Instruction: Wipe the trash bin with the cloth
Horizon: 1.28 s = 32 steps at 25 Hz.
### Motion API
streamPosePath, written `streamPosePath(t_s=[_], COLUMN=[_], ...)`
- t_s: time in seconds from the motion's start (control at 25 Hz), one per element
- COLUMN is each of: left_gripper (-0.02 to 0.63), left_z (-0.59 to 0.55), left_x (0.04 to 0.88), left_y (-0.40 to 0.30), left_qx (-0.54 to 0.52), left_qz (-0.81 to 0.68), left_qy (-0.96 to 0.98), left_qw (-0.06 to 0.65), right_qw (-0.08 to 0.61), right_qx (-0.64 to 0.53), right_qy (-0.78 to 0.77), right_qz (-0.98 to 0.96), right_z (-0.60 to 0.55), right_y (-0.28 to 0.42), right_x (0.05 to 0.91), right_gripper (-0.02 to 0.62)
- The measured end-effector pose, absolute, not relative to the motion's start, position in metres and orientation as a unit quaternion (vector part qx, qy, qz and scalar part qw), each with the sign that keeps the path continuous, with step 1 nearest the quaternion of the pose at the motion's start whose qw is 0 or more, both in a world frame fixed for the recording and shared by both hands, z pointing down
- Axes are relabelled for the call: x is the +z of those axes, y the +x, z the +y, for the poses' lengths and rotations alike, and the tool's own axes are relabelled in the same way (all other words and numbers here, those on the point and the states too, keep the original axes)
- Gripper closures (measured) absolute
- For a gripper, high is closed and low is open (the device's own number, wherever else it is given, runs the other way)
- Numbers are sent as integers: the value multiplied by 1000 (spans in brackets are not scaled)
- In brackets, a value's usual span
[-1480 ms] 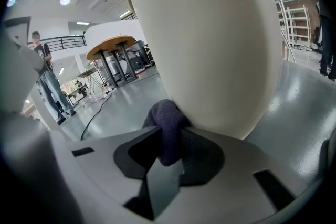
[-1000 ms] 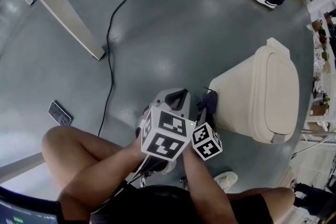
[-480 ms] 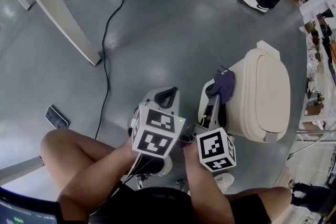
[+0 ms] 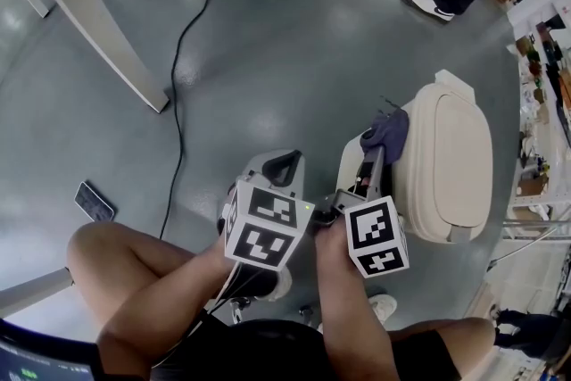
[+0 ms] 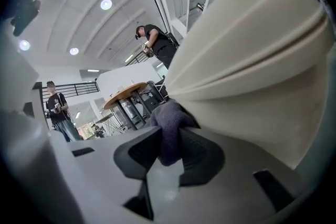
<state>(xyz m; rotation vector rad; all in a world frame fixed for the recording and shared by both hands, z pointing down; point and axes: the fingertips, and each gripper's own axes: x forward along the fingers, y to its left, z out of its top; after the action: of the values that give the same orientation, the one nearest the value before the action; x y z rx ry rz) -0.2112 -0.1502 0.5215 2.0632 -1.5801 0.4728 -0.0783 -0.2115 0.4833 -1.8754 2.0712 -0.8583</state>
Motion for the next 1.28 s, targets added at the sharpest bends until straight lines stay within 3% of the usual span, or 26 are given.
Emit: streamPosePath(t_s=[1.28], left_gripper=[606], left_z=[-150], left_x=[544], left_y=[-198], left_qx=[195], left_qz=[-564], left_qy=[757], left_qw=[267], right_qw=[-115], right_qx=[-384], right_qy=[-685], right_qz=[608], right_z=[-216], right_y=[-64], right_x=[728], right_gripper=[504])
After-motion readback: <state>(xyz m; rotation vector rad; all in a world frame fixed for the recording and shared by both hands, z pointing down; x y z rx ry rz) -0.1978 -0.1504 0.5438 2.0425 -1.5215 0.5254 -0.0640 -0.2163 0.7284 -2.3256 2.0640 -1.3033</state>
